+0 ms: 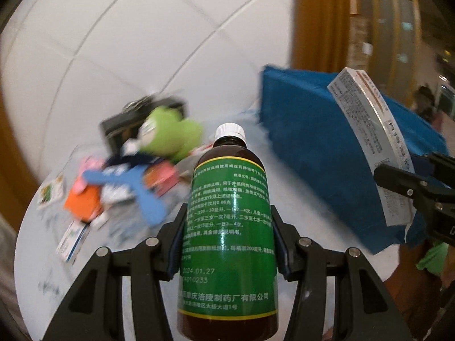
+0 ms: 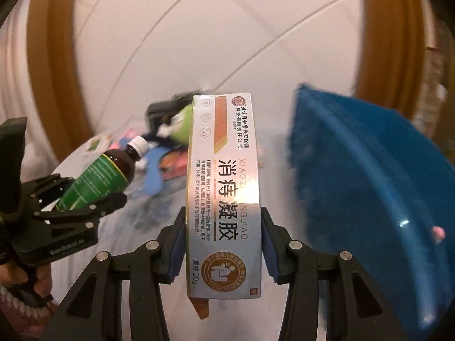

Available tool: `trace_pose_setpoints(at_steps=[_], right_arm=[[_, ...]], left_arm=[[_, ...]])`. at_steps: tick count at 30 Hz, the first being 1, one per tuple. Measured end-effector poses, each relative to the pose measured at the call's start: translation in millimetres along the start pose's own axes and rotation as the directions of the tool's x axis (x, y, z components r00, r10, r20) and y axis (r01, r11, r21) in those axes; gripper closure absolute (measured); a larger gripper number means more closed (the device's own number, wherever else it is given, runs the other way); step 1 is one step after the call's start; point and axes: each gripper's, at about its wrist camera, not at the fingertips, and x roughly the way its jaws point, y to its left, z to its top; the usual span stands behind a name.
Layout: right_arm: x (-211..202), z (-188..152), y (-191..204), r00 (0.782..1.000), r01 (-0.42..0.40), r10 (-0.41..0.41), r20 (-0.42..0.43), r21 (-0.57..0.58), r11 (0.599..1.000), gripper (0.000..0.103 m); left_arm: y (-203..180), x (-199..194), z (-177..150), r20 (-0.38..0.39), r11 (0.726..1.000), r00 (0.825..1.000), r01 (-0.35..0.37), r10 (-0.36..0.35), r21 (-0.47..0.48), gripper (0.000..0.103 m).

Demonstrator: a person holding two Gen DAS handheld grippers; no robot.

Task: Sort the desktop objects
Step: 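Carry the bottle and ointment box over the blue crate and release both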

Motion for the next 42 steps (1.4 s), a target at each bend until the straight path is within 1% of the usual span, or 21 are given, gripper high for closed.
trace_pose_setpoints(at_steps=[1, 5, 8, 9, 12, 14, 16, 17, 19, 23, 26, 29, 33, 37, 38, 40, 42], right_arm=[[-13, -1, -15, 0.999, 0.029, -0.030, 0.022, 0.020, 0.999, 0.057], [-52, -2, -61, 0.990, 0.104, -0.110, 0.088, 0.070, 0.992, 0.057], [-85, 0, -101, 0.973, 0.167, -0.181, 0.140, 0.105, 0.980, 0.057], [-97, 1, -118, 0.965, 0.190, -0.209, 0.159, 0.124, 0.974, 0.057], [-119, 1, -162, 0.945, 0.249, -0.276, 0.175, 0.163, 0.955, 0.057], [-126, -1, -193, 0.938, 0.274, -0.305, 0.166, 0.186, 0.944, 0.057], [-126, -1, -224, 0.934, 0.292, -0.323, 0.154, 0.195, 0.936, 0.057], [-123, -2, -237, 0.933, 0.302, -0.331, 0.140, 0.197, 0.933, 0.057], [-119, -5, -261, 0.932, 0.318, -0.344, 0.117, 0.198, 0.927, 0.057], [-105, -14, -307, 0.944, 0.307, -0.324, 0.061, 0.201, 0.930, 0.057], [-93, -19, -334, 0.944, 0.320, -0.329, 0.017, 0.197, 0.927, 0.057], [-81, -24, -355, 0.945, 0.324, -0.326, -0.022, 0.205, 0.924, 0.057], [-71, -29, -369, 0.940, 0.342, -0.336, -0.063, 0.197, 0.919, 0.057], [-57, -38, -391, 0.937, 0.348, -0.334, -0.098, 0.201, 0.916, 0.057], [-54, -40, -392, 0.936, 0.351, -0.336, -0.105, 0.202, 0.914, 0.057], [-51, -43, -395, 0.936, 0.349, -0.331, -0.117, 0.204, 0.915, 0.057], [-49, -47, -396, 0.938, 0.344, -0.325, -0.120, 0.206, 0.916, 0.056]], left_arm=[[-18, 0, 8, 0.016, 1.000, 1.000, 0.019, -0.019, 0.021, 0.052], [-78, -5, 39, 0.073, 0.994, 0.994, 0.081, -0.087, 0.070, 0.052], [-124, -10, 63, 0.122, 0.987, 0.985, 0.111, -0.125, 0.114, 0.052], [-141, -11, 73, 0.136, 0.984, 0.981, 0.121, -0.138, 0.127, 0.052], [-191, -9, 98, 0.162, 0.975, 0.971, 0.151, -0.178, 0.162, 0.052], [-223, -5, 110, 0.168, 0.970, 0.966, 0.168, -0.198, 0.177, 0.052], [-250, 1, 121, 0.156, 0.966, 0.966, 0.178, -0.208, 0.186, 0.052], [-268, 8, 127, 0.141, 0.964, 0.967, 0.185, -0.213, 0.189, 0.052], [-293, 19, 134, 0.112, 0.961, 0.968, 0.199, -0.223, 0.193, 0.052], [-336, 38, 143, 0.051, 0.953, 0.974, 0.206, -0.222, 0.220, 0.052], [-359, 49, 145, -0.006, 0.945, 0.974, 0.220, -0.225, 0.241, 0.052], [-371, 57, 144, -0.053, 0.938, 0.977, 0.215, -0.209, 0.270, 0.052], [-380, 60, 140, -0.087, 0.929, 0.977, 0.210, -0.192, 0.304, 0.052], [-377, 67, 141, -0.098, 0.933, 0.982, 0.185, -0.163, 0.308, 0.051], [-376, 68, 141, -0.099, 0.934, 0.983, 0.180, -0.156, 0.309, 0.049], [-375, 67, 142, -0.093, 0.936, 0.985, 0.169, -0.147, 0.310, 0.035], [-376, 65, 141, -0.083, 0.936, 0.986, 0.160, -0.141, 0.314, 0.030]])
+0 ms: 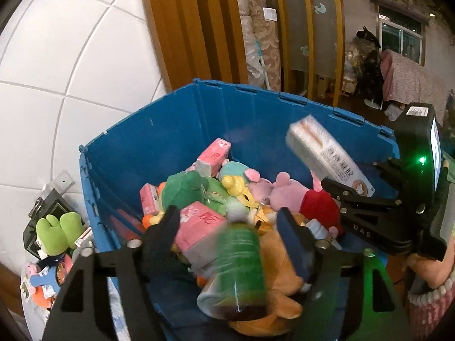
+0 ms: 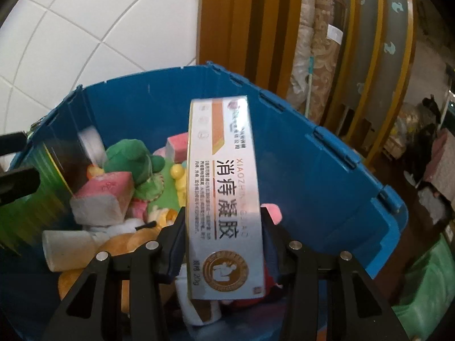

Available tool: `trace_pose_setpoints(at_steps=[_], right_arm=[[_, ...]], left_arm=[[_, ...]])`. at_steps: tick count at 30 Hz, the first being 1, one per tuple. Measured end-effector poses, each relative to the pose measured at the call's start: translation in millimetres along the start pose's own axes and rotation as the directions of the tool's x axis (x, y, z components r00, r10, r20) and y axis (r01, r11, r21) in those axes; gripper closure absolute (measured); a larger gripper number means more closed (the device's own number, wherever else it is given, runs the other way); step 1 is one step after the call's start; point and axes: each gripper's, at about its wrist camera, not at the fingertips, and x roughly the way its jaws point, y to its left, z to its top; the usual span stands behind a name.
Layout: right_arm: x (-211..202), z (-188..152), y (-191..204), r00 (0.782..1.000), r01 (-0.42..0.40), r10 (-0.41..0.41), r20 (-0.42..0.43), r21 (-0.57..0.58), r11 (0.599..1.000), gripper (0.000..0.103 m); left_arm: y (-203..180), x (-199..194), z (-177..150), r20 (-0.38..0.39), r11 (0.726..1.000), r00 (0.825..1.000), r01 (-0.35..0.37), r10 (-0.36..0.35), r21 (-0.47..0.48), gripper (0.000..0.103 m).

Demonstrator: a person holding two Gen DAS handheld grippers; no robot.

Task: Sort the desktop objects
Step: 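Carry the bottle and ointment box over the blue crate and release both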

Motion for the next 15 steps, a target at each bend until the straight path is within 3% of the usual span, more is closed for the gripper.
trace_pose_setpoints(at_steps=[4, 9, 12, 15], right_arm=[[2, -2, -5, 1.000, -0.008, 0.008, 0.001, 0.003, 1.000, 0.047], [-6, -3, -8, 0.999, -0.017, 0.016, 0.033, 0.010, 1.000, 0.007], [-15, -2, -9, 0.998, -0.023, 0.022, 0.052, 0.011, 1.000, 0.000], [-25, -1, -5, 0.997, -0.027, 0.026, 0.069, 0.007, 1.000, 0.000]], left_arm=[[-1, -1, -1, 0.006, 1.000, 1.000, -0.008, 0.008, 0.006, 0.030], [4, -3, -4, 0.017, 1.000, 1.000, 0.000, 0.000, -0.011, 0.029], [7, -6, -5, 0.030, 1.000, 1.000, 0.007, -0.007, -0.026, 0.029], [13, -12, -8, 0.055, 0.998, 0.998, 0.018, -0.015, -0.053, 0.028]])
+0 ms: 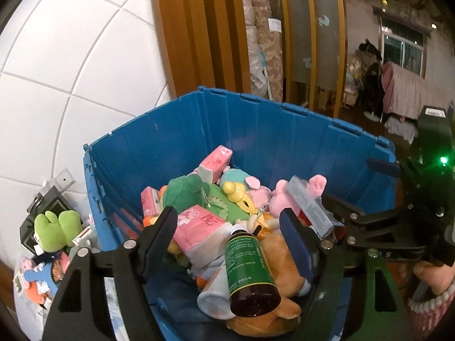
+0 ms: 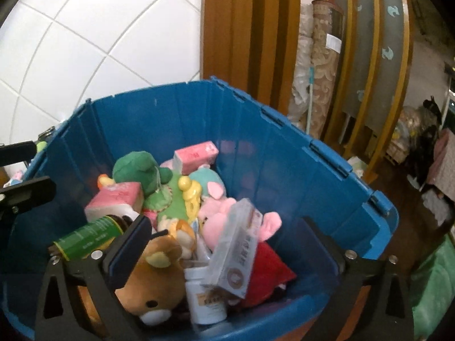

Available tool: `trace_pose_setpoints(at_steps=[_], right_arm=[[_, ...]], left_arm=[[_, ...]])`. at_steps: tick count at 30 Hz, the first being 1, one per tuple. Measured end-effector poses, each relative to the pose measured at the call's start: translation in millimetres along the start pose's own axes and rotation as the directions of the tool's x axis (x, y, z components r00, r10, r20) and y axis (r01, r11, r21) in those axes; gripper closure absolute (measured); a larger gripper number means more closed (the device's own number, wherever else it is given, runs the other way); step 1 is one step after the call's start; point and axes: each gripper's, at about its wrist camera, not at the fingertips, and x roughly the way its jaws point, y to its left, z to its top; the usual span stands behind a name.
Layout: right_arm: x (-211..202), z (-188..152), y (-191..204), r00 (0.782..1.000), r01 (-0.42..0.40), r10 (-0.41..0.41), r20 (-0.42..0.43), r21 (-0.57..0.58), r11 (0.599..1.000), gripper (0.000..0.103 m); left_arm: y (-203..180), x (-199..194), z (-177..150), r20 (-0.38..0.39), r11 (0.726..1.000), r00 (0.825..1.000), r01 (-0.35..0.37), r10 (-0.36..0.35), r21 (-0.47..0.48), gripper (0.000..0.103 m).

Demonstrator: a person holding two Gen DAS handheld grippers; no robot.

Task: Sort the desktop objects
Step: 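Carry the bottle and ointment box over the blue crate and release both, then move both grippers back from the crate to the table pile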

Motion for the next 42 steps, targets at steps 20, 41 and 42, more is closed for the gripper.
trace_pose_setpoints(at_steps=[20, 41, 42], right_arm=[[-105, 26, 134, 0.959, -0.179, 0.197, 0.206, -0.101, 0.979, 0.000], [102, 84, 454, 0.924, -0.370, 0.350, -0.155, -0.125, 0.921, 0.000], [122, 89, 460, 0.913, -0.389, 0.367, -0.176, -0.109, 0.915, 0.000]], left_arm=[[177, -95, -85, 0.157, 0.946, 0.970, -0.135, 0.187, -0.296, 0.021], [579, -61, -259, -0.296, 0.666, 0.884, -0.467, 0.361, -0.582, 0.021], [597, -54, -262, -0.319, 0.647, 0.879, -0.477, 0.354, -0.594, 0.021]])
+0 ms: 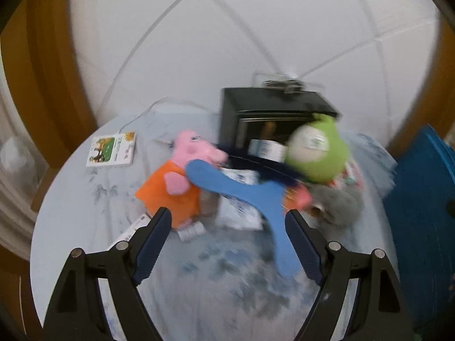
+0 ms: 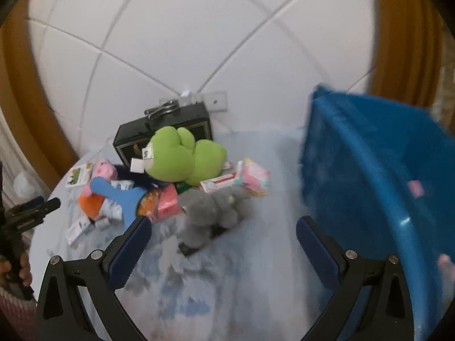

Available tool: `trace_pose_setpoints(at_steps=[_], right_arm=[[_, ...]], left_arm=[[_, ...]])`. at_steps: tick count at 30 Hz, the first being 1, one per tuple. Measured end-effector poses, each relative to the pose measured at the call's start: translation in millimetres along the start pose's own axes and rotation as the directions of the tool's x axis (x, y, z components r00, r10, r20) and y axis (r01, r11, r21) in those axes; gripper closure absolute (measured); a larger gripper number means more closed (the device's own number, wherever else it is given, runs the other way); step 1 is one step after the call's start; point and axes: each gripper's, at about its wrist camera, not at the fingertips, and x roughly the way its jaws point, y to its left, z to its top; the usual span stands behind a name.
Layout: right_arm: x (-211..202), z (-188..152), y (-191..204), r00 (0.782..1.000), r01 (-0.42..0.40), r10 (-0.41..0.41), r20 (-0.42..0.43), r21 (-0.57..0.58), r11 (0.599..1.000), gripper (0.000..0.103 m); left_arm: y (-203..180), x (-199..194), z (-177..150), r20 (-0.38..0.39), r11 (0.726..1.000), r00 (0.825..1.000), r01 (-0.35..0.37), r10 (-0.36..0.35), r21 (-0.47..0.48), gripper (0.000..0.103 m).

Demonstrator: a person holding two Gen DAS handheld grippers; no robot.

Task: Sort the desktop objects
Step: 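Move both grippers back from the crate to the table pile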

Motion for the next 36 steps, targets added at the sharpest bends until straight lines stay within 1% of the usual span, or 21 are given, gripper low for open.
trace_pose_setpoints(at_steps=[3, 7, 9, 10, 12, 14, 15, 16, 18, 19, 21, 22, 24, 26, 27, 28, 30, 31, 32, 34, 36], right_arm=[[70, 28, -9, 0.996, 0.026, -0.023, -0.082, 0.032, 0.999, 0.000], [170, 71, -23, 0.981, 0.051, -0.038, -0.192, 0.062, 0.997, 0.000], [206, 89, -24, 0.974, 0.077, -0.064, -0.218, 0.050, 0.996, 0.000], [229, 99, -27, 0.969, 0.087, -0.071, -0.238, 0.058, 0.994, 0.000], [268, 114, -37, 0.959, 0.098, -0.067, -0.276, 0.099, 0.990, 0.000], [302, 127, -43, 0.957, 0.141, -0.109, -0.268, 0.103, 0.985, 0.000], [317, 131, -44, 0.957, 0.155, -0.126, -0.263, 0.090, 0.984, 0.000], [337, 131, -43, 0.951, 0.159, -0.132, -0.280, 0.076, 0.984, 0.000], [367, 121, -40, 0.929, 0.149, -0.119, -0.351, 0.059, 0.987, 0.000], [378, 110, -41, 0.919, 0.129, -0.088, -0.385, 0.081, 0.988, 0.000], [380, 93, -41, 0.914, 0.064, -0.011, -0.404, 0.119, 0.991, 0.001], [374, 81, -31, 0.907, 0.023, 0.009, -0.422, 0.072, 0.997, 0.001], [361, 62, -12, 0.889, -0.040, 0.023, -0.458, -0.027, 0.999, 0.001], [339, 29, 13, 0.874, -0.080, -0.006, -0.486, -0.157, 0.984, 0.001], [332, 14, 20, 0.867, -0.088, -0.021, -0.498, -0.194, 0.977, 0.001], [323, -10, 26, 0.853, -0.114, -0.001, -0.523, -0.187, 0.976, 0.001], [311, -48, 36, 0.824, -0.165, 0.043, -0.565, -0.166, 0.972, 0.000], [299, -76, 47, 0.823, -0.182, 0.037, -0.567, -0.202, 0.962, 0.000], [289, -90, 54, 0.828, -0.187, 0.032, -0.559, -0.223, 0.957, 0.000], [264, -117, 66, 0.852, -0.180, 0.024, -0.524, -0.249, 0.952, 0.000], [235, -127, 67, 0.877, -0.180, 0.060, -0.477, -0.209, 0.961, 0.000]], left_arm=[[20, 49, 32, -0.061, 0.999, 0.998, -0.032, 0.029, -0.044, 0.021], [34, 118, 73, -0.139, 0.995, 0.989, -0.064, 0.053, -0.075, 0.021], [38, 156, 97, -0.193, 0.992, 0.978, -0.100, 0.084, -0.077, 0.021], [40, 177, 108, -0.226, 0.989, 0.968, -0.131, 0.111, -0.072, 0.021], [43, 207, 124, -0.255, 0.985, 0.957, -0.160, 0.139, -0.060, 0.021], [44, 233, 130, -0.288, 0.980, 0.941, -0.196, 0.178, -0.034, 0.021], [43, 247, 129, -0.318, 0.982, 0.932, -0.190, 0.176, -0.014, 0.021], [43, 259, 124, -0.355, 0.985, 0.921, -0.172, 0.162, 0.002, 0.021], [41, 276, 110, -0.408, 0.986, 0.898, -0.162, 0.164, 0.038, 0.021], [39, 278, 98, -0.414, 0.987, 0.897, -0.149, 0.157, 0.053, 0.021], [35, 273, 81, -0.415, 0.987, 0.895, -0.147, 0.162, 0.070, 0.021], [35, 266, 72, -0.406, 0.987, 0.900, -0.145, 0.161, 0.070, 0.020], [35, 245, 52, -0.392, 0.992, 0.911, -0.114, 0.128, 0.057, 0.021], [31, 222, 30, -0.380, 0.993, 0.919, -0.091, 0.111, 0.070, 0.021], [29, 210, 19, -0.371, 0.991, 0.920, -0.104, 0.129, 0.086, 0.021], [27, 198, 9, -0.354, 0.988, 0.924, -0.115, 0.143, 0.099, 0.020], [23, 172, -12, -0.339, 0.991, 0.933, -0.087, 0.119, 0.106, 0.020], [22, 155, -22, -0.324, 0.993, 0.941, -0.063, 0.093, 0.100, 0.020], [22, 144, -27, -0.313, 0.995, 0.947, -0.047, 0.074, 0.092, 0.020], [20, 118, -39, -0.281, 0.997, 0.958, -0.033, 0.051, 0.069, 0.021], [16, 92, -48, -0.233, 0.999, 0.972, -0.026, 0.035, 0.044, 0.021]])
